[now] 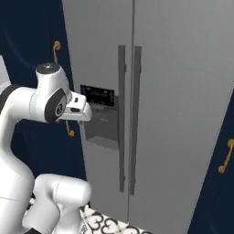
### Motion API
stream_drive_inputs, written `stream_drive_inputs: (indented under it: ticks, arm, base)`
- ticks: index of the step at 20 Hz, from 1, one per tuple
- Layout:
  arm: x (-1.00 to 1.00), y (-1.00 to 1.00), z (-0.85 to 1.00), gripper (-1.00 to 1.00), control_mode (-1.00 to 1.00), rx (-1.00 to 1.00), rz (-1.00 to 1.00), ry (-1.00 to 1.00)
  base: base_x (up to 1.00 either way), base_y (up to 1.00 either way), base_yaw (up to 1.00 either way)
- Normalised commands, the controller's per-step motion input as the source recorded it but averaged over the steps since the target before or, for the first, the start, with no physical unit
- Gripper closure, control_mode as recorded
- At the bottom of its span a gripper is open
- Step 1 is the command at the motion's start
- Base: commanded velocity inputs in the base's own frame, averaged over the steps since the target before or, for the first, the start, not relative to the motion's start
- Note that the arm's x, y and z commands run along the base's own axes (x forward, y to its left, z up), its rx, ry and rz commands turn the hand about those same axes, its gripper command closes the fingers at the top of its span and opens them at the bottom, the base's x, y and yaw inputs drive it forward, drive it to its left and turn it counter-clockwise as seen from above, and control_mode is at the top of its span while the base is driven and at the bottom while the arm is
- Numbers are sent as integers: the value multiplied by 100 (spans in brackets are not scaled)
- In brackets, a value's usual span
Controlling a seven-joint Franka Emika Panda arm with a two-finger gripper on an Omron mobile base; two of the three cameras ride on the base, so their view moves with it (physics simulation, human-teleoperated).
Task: Grab a lemon wedge from the fridge and one ice cube from the ice bowl, and put them in the glass of lemonade.
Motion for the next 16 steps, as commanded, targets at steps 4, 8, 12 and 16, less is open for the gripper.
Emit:
stream_drive_inputs:
  ticks: [4, 8, 12, 16]
  arm:
    - [0, 0, 0, -100, 100, 0, 0, 0]
    - [0, 0, 0, -100, 100, 0, 0, 0]
    - [0, 0, 0, -100, 100, 0, 0, 0]
    - [0, 0, 0, -100, 100, 0, 0, 0]
  base:
    - [0, 60, 68]
    - [0, 64, 67]
    - [3, 49, 66]
    - [27, 37, 70]
